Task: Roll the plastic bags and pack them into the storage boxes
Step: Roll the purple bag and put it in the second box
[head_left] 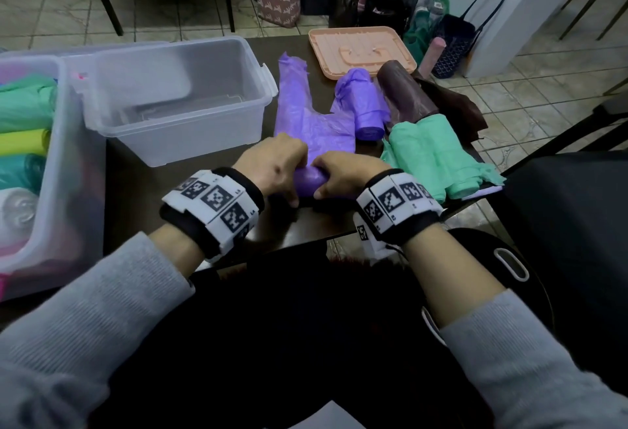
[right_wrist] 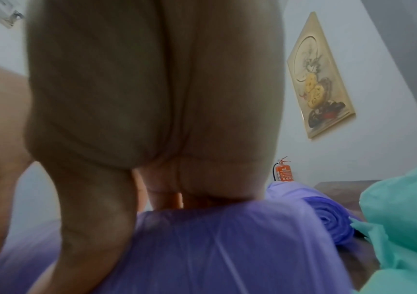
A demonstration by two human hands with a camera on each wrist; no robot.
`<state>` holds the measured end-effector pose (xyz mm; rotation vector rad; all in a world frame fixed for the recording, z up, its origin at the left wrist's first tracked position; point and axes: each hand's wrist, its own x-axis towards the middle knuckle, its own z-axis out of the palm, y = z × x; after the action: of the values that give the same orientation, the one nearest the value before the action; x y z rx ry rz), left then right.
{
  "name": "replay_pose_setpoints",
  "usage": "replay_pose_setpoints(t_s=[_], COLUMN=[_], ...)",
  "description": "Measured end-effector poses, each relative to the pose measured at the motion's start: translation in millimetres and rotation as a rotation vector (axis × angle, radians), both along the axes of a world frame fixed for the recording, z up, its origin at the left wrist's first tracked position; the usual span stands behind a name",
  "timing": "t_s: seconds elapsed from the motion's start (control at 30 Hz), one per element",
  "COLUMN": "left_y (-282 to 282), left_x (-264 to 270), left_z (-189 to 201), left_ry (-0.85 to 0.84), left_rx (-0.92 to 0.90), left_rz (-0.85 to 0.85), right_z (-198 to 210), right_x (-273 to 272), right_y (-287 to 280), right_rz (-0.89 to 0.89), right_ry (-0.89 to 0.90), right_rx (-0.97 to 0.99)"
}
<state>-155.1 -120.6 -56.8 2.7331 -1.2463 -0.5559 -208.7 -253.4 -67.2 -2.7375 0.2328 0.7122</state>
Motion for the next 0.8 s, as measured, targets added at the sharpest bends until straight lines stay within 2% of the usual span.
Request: replay_pose_setpoints(t_s=[0.1,0.23,0.33,0.43,0.57,0.67,0.8], left_y=[-1.8,-6.5,-6.9,-6.0,-6.0,-3.7,-0.5], left_x=[-4.1,0.4,6.4,13.4,19.8,22.9,18.9], left_z=[-3.0,4.9,6.8,9.2,11.1,11.1,9.6], left_ry=[-0.115,-0.036,0.053,0.125,0.238,0.248,0.176], left_rx=[0.063,0.129,0.151,0.216,0.310,0.226,0.072], left_rz=[-0.067,-0.029,-0.012,-0.021,-0.040,0.007,0.015], right_z=[2.2,3.3,4.6,-0.6,-12.2,-13.7,-6.0], right_x=[2.5,-8.5,-22.9,-39.5,-48.4,-40.0,-26.0], right_y=[-1.9,6.1,24.0,48.6,62.0,54.6,31.8], right_rz=[-0.018,-0.096,-0.071,-0.016,0.004,0.009,-0.090], right_ry=[0.012,-0.124,-0.257,-0.308,-0.322,-0.267,-0.164], right_rx=[0.027,0.086,-0.066,-0.255,-0.340,-0.285,0.003])
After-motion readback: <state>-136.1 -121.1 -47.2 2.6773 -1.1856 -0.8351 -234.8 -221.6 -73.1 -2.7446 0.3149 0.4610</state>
